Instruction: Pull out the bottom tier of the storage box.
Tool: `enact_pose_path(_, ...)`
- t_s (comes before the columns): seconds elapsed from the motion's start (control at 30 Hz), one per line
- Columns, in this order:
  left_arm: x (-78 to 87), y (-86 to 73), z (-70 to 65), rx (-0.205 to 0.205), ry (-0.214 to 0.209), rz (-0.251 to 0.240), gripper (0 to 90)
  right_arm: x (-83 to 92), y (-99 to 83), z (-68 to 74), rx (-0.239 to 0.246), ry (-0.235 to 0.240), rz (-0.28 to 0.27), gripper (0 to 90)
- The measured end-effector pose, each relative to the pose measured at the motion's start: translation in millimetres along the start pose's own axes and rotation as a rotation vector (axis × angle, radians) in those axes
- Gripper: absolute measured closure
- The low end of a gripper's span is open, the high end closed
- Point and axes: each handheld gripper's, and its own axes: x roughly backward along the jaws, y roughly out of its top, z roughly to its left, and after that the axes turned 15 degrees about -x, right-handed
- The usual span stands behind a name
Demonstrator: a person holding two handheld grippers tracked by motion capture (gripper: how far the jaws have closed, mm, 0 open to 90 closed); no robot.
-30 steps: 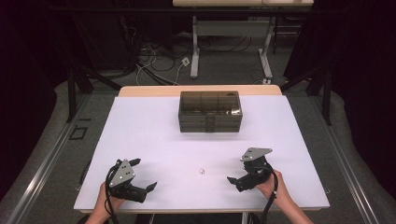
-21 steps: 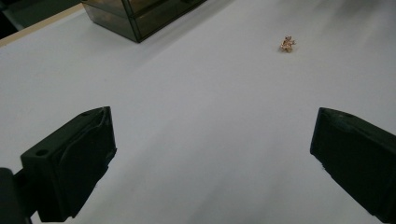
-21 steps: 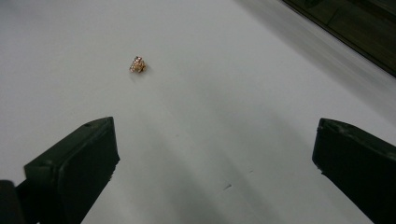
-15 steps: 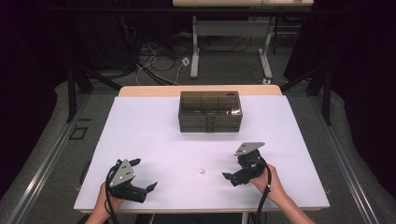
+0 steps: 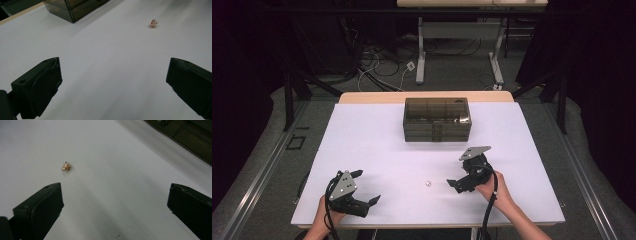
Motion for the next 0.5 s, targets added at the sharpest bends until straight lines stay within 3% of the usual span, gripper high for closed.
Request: enact_pose_path(0.5, -0.3, 0.1, 0.2, 0.001, -0.004, -0.001, 0.2, -9.9, 17.8, 1.0, -0.027, -0.011, 0.040, 0.0)
